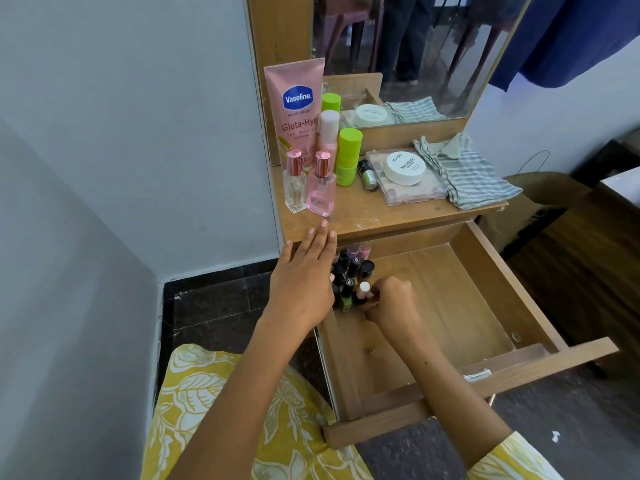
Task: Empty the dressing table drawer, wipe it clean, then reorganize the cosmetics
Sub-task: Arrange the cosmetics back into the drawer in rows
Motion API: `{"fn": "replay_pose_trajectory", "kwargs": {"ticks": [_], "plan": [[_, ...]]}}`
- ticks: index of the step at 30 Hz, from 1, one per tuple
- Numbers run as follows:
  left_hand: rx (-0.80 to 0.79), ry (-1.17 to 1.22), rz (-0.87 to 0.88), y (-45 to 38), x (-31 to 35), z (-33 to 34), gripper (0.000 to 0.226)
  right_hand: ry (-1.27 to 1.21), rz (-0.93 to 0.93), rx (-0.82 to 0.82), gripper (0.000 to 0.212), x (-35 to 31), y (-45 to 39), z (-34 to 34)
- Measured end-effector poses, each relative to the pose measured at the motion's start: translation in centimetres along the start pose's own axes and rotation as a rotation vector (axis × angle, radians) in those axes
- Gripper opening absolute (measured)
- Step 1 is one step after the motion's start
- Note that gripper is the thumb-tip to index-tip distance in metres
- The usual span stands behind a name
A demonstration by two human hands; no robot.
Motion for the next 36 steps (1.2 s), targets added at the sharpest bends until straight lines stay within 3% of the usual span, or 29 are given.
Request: {"fn": "replay_pose_trajectory", "kwargs": {"ticks": [2, 5, 9, 13, 17, 23, 29, 36], "plan": [[-0.004, 0.0, -0.002, 0.0, 0.0, 0.0, 0.065, 0.015, 0.02, 0.017, 0.02, 0.6, 0.6, -1.2], [-0.003, 0.0, -0.001, -0.1, -0.1, 0.0, 0.065, -0.035, -0.02, 0.167, 0.016, 0.2, 2.0, -4.5], [0.011, -0.001, 0.002, 0.0, 0.0, 0.0, 0.064, -0.166, -0.223, 0.369, 0.011, -2.7, 2.4, -8.0], [0.005, -0.008, 0.0, 0.0, 0.1, -0.1, 0.064, -0.232, -0.395, 0.457, 0.026, -5.4, 0.7, -8.6], [0.006, 0.007, 0.0, 0.0, 0.1, -0.2, 0.065, -0.018, -0.417, 0.469, 0.042, -7.1, -2.3, -8.0], [0.014, 0.014, 0.004, 0.1, 0.1, -0.2, 0.065, 0.183, -0.402, 0.437, 0.043, -8.4, -4.3, -7.7], [0.013, 0.01, 0.005, 0.1, 0.1, -0.1, 0.066, 0.043, -0.253, 0.533, 0.024, -8.2, -2.5, -8.8], [0.006, 0.006, -0.003, 0.2, 0.1, -0.1, 0.067, -0.078, -0.15, 0.379, 0.028, -7.0, -0.5, -9.2]]}}
Point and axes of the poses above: each hand's wrist, its own y-axis away from the middle knuckle, its own z-axis out of the palm, x = y × z, the point moved 4 cm from there along -y, towards the middle knuckle, and after that the axes turned 12 degrees about z, right-handed, at the moved point
